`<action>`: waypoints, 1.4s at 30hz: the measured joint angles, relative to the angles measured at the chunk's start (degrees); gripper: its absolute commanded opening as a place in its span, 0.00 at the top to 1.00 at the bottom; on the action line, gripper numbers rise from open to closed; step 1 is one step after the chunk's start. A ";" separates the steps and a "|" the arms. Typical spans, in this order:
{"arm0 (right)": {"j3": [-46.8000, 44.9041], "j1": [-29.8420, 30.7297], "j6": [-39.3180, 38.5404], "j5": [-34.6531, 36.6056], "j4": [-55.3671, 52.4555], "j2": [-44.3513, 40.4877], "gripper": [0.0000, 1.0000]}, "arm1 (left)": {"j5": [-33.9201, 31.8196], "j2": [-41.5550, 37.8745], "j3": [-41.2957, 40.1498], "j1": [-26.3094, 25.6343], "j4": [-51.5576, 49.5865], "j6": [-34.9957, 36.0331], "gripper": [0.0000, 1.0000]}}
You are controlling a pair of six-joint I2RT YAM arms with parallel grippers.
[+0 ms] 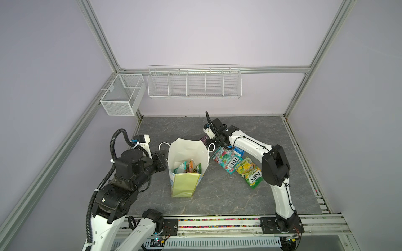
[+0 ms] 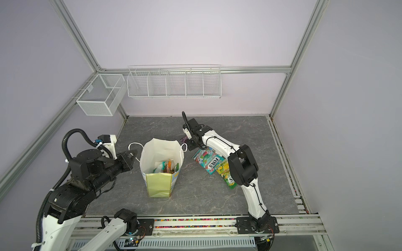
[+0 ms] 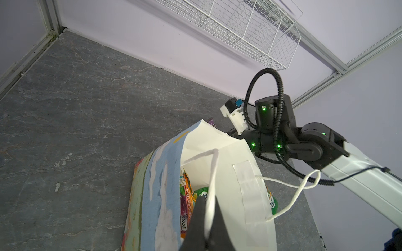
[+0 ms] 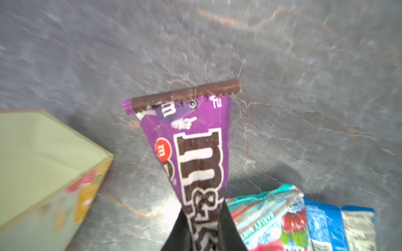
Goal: Place the snacks into the paper bag
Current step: Pick up the snack from the top-center of the table, then place the snack in the paper bag.
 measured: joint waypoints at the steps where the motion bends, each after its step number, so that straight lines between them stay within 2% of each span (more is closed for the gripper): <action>1: -0.76 0.02 0.26 -0.13 0.33 -1.62 0.86 | 0.02 0.02 0.00 0.00 0.04 -0.02 1.00; 15: -14.10 0.79 3.65 -2.58 6.14 -24.37 0.88 | 0.68 0.00 -1.07 0.00 1.70 -0.44 1.00; 22: -17.75 2.29 4.70 -2.95 7.85 -34.77 0.88 | 1.84 0.00 -1.44 0.00 2.93 -1.29 1.00; 33: -21.07 5.22 5.22 -2.91 8.52 -45.38 0.88 | 3.48 0.02 -1.44 0.00 4.02 -2.40 1.00; 42: -21.66 9.62 6.49 -2.49 9.38 -50.07 0.88 | 5.03 0.17 -1.66 0.00 5.09 -3.52 1.00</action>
